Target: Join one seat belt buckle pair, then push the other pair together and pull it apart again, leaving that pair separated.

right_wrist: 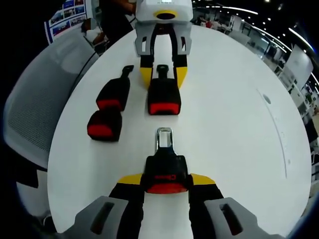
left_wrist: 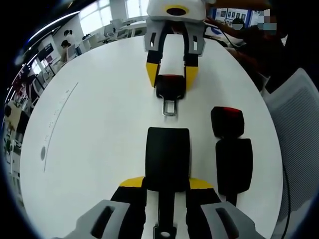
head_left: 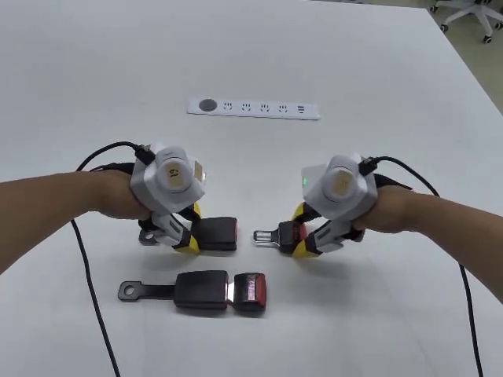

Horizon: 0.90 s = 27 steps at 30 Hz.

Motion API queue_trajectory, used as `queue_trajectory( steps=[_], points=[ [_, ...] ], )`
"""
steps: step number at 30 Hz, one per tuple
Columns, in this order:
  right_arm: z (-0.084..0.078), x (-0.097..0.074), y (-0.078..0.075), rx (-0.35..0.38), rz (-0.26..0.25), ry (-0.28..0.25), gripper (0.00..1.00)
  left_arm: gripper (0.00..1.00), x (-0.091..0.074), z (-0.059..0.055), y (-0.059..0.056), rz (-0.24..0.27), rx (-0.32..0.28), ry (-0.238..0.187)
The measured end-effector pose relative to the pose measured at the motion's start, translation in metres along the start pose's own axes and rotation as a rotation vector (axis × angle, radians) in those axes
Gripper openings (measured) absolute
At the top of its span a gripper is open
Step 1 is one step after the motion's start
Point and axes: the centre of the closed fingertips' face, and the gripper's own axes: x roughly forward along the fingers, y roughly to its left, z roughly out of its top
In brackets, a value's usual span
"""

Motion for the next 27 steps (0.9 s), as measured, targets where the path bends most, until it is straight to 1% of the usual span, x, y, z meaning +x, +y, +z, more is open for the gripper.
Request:
queue_trajectory(
  steps=[2, 4, 6, 10, 18, 24, 26, 27],
  points=[
    [-0.002, 0.001, 0.000, 0.002, -0.002, -0.001, 0.31, 0.31, 0.000, 0.000, 0.000, -0.001, -0.001, 0.000],
    [0.002, 0.003, 0.001, 0.003, -0.002, -0.003, 0.31, 0.31, 0.000, 0.000, 0.000, -0.001, -0.001, -0.002],
    [0.006, 0.001, 0.002, 0.002, -0.001, -0.005, 0.31, 0.31, 0.000, 0.000, 0.000, 0.000, -0.002, -0.003],
    [0.010, 0.003, 0.001, -0.001, -0.003, -0.008, 0.31, 0.31, -0.001, 0.001, -0.001, -0.001, -0.001, -0.001],
    [0.015, 0.007, 0.000, -0.007, -0.006, -0.012, 0.31, 0.31, -0.001, 0.002, -0.002, -0.002, -0.002, 0.002],
    [0.020, 0.006, 0.002, -0.012, -0.006, -0.012, 0.31, 0.31, -0.002, 0.004, -0.004, -0.001, 0.001, 0.002],
    [0.018, 0.011, 0.000, -0.014, -0.007, -0.013, 0.31, 0.31, -0.002, 0.004, -0.004, -0.001, 0.001, 0.002],
    [0.019, 0.010, -0.001, -0.014, -0.008, -0.014, 0.31, 0.31, -0.002, 0.003, -0.004, -0.001, 0.001, 0.002]
  ],
)
